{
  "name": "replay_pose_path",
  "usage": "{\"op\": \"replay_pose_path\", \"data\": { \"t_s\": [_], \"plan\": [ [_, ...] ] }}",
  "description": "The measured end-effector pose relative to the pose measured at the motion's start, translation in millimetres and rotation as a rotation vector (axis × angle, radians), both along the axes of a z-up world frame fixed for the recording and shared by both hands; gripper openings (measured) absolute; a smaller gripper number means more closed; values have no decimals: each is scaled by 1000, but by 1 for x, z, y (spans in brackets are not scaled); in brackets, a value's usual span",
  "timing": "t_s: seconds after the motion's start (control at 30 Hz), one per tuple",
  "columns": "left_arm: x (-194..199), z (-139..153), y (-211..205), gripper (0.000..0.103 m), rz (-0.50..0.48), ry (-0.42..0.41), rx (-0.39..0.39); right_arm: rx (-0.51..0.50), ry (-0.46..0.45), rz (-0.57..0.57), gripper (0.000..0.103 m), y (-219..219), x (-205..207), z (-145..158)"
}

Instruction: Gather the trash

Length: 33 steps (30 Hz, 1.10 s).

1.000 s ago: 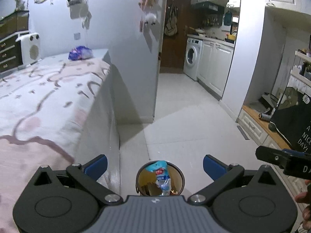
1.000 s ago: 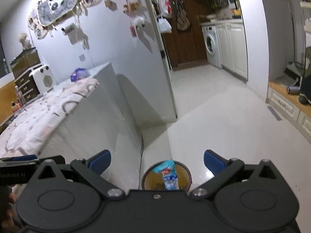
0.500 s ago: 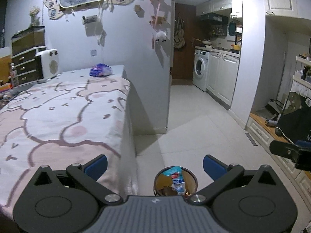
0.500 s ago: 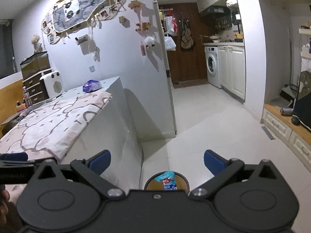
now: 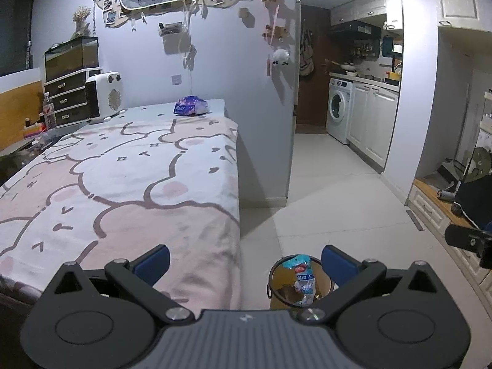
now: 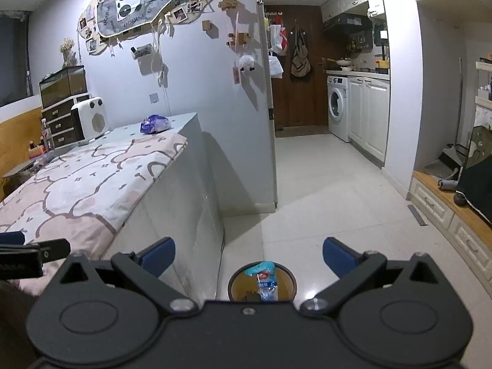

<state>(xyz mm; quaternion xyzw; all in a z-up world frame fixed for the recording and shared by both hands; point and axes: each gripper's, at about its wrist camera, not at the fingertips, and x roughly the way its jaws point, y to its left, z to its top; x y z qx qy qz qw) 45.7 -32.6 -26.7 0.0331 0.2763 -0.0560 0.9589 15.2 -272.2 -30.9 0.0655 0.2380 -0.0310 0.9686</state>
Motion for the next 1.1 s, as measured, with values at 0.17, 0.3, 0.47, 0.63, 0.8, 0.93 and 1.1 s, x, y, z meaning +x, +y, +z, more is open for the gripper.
{"op": "replay_pose_path", "data": {
  "t_s": [0.17, 0.3, 0.47, 0.63, 0.8, 0.93, 1.1],
  "plan": [
    [-8, -4, 4, 103, 6, 20, -1, -21, 15, 5, 103, 8, -6, -1],
    [-12, -5, 6, 103, 16, 26, 3, -26, 22, 13, 103, 13, -11, 0],
    [-17, -5, 6, 103, 19, 27, 13, -37, 36, 16, 103, 18, -16, 0],
    [-20, -7, 6, 103, 28, 35, 11, -44, 41, 2, 103, 21, -20, 0],
    [-22, -6, 6, 103, 33, 34, 13, -57, 56, -7, 103, 22, -20, 0],
    [-24, -5, 6, 103, 31, 33, 13, -63, 65, -16, 103, 23, -19, -1],
    [-24, -5, 6, 103, 30, 34, 11, -65, 70, -18, 103, 24, -19, -2]
  ]
}}
